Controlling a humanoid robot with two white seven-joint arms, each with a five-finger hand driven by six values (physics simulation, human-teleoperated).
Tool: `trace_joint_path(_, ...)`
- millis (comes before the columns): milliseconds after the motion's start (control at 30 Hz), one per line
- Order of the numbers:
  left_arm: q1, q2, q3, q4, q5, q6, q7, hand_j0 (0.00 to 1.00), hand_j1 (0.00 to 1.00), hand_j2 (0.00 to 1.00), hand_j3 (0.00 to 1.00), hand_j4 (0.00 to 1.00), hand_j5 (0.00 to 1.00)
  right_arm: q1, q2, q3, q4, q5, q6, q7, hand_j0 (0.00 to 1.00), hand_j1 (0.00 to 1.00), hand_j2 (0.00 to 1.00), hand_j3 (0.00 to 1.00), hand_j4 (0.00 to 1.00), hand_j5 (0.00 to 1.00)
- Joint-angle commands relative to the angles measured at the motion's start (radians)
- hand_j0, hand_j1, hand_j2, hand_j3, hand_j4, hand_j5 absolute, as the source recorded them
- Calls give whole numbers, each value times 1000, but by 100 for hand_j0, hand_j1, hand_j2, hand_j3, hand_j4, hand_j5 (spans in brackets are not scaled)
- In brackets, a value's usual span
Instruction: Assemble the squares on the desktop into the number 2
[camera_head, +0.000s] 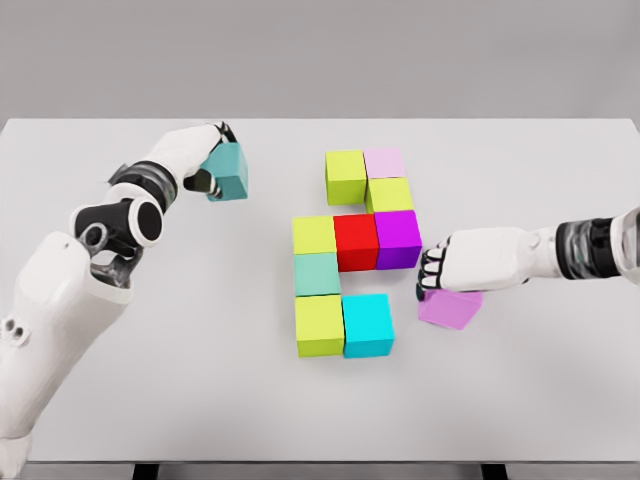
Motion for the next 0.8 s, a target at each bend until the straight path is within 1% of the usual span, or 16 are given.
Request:
trace_joint_path(0,0,-48,0,23,-54,-3,2,41,41,41,41,41,41,0,3,4,0,-4,2,-1,54,54,54,54,54,54)
trace_joint_path(300,-3,-178,1,93,-185,-3,2,41,41,41,41,41,41,0,11,8,-2,-7,2,-1,55,55,55,55,55,55)
trace_joint_path(367,-9,-203,3,115,-203,-3,2,41,41,41,41,41,41,0,11,8,-2,-7,2,-1,56,56,56,56,56,56)
trace_joint_path(400,-15,-215,3,122,-205,-3,2,41,41,41,41,41,41,0,11,8,-2,-7,2,-1,58,58,58,58,58,58)
trace_joint_path(500,-15,-233,3,132,-209,-3,2,41,41,41,41,41,41,0,8,8,-2,-9,2,-1,60,60,60,60,60,60)
trace_joint_path(533,-15,-241,3,132,-214,-3,2,41,41,41,41,41,41,0,8,8,-2,-9,2,-1,62,62,62,62,62,62)
trace_joint_path(600,-12,-287,4,138,-260,-3,2,40,40,40,40,40,40,0,5,8,-2,-14,2,-1,96,96,96,96,96,96)
trace_joint_path(633,-12,-298,4,148,-268,-3,2,40,40,40,40,40,40,0,5,8,-2,-15,2,-1,100,100,100,100,100,100)
trace_joint_path(767,-14,-305,3,153,-268,-3,2,40,40,40,40,40,40,-8,3,8,-3,-58,2,-1,100,100,100,100,100,100)
